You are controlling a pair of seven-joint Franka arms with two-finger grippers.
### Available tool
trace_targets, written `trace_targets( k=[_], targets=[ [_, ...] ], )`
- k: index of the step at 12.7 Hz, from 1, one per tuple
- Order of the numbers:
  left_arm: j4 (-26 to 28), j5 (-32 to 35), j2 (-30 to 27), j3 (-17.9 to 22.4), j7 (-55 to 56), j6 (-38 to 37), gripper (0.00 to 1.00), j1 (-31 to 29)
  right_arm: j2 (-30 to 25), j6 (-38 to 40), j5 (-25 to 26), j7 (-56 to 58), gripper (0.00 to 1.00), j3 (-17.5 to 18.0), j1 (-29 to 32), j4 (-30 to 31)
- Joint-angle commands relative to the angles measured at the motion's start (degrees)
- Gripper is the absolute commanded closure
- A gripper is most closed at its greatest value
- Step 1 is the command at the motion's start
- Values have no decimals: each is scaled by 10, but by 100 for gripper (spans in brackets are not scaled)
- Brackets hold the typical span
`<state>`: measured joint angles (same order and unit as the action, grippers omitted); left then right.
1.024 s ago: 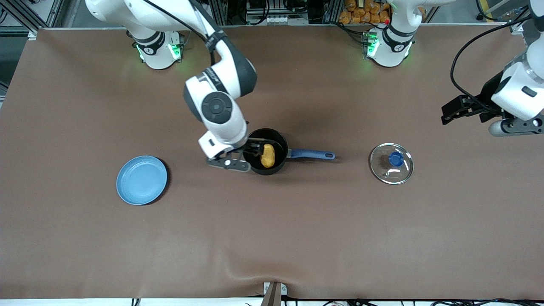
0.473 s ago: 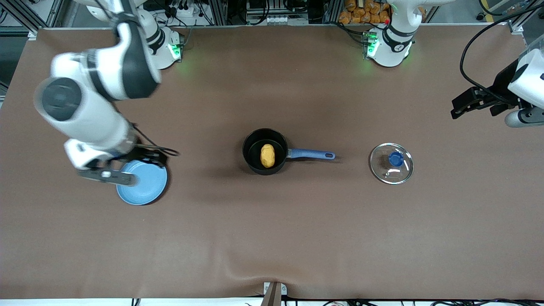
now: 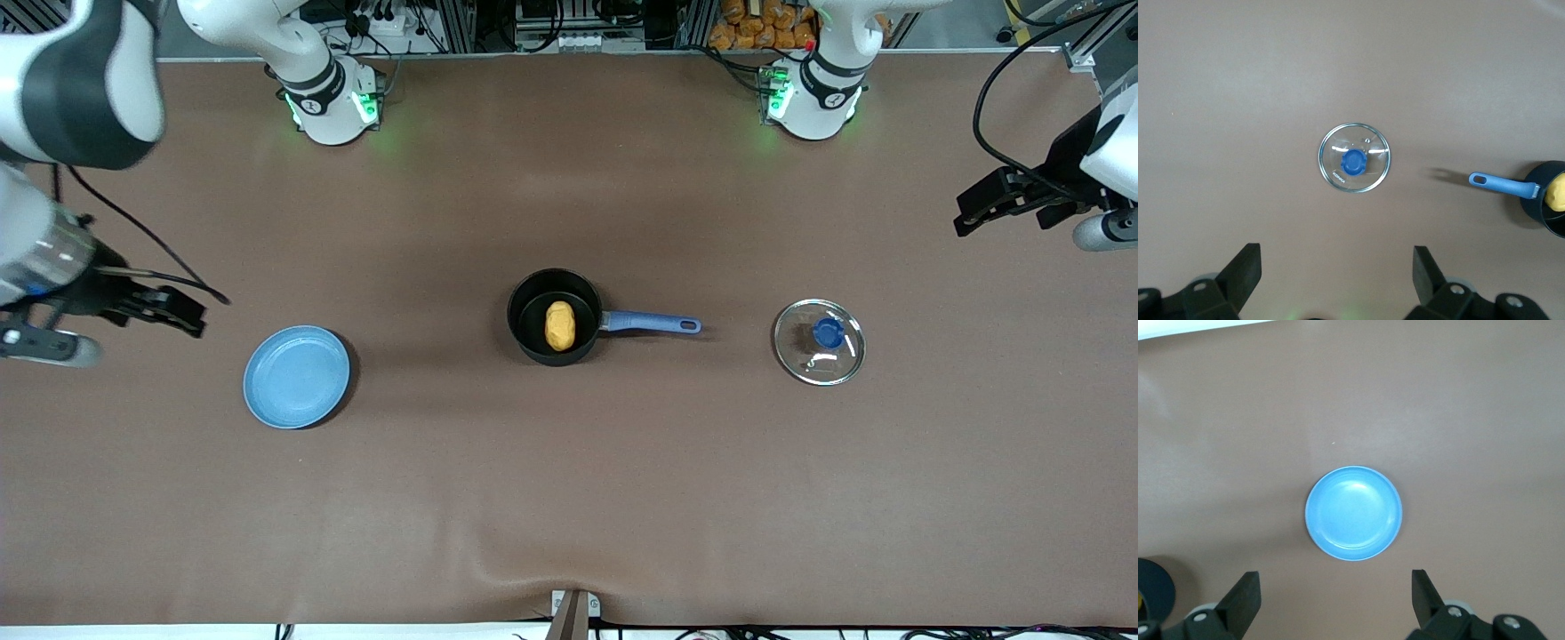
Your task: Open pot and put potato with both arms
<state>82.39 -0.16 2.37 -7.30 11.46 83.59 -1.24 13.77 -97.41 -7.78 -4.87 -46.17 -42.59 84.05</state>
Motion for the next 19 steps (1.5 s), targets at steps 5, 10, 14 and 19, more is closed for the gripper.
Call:
trace_targets(
  k=[5,10,14,19],
  targets=[
    [72,-5,-67,-2,0,2,0,-12,-35,23,1,39,0,5,47,9],
    [135,-1,-117,-1,0,18,0,-7,-40,37,19,35,0,294,343,-23],
    [118,5,-109,-1,-1,18,0,-3,-59,38,53,22,0,413,433,-24],
    [116,3,-107,15,-6,18,0,11,-67,37,58,21,0,405,415,-21]
  ],
)
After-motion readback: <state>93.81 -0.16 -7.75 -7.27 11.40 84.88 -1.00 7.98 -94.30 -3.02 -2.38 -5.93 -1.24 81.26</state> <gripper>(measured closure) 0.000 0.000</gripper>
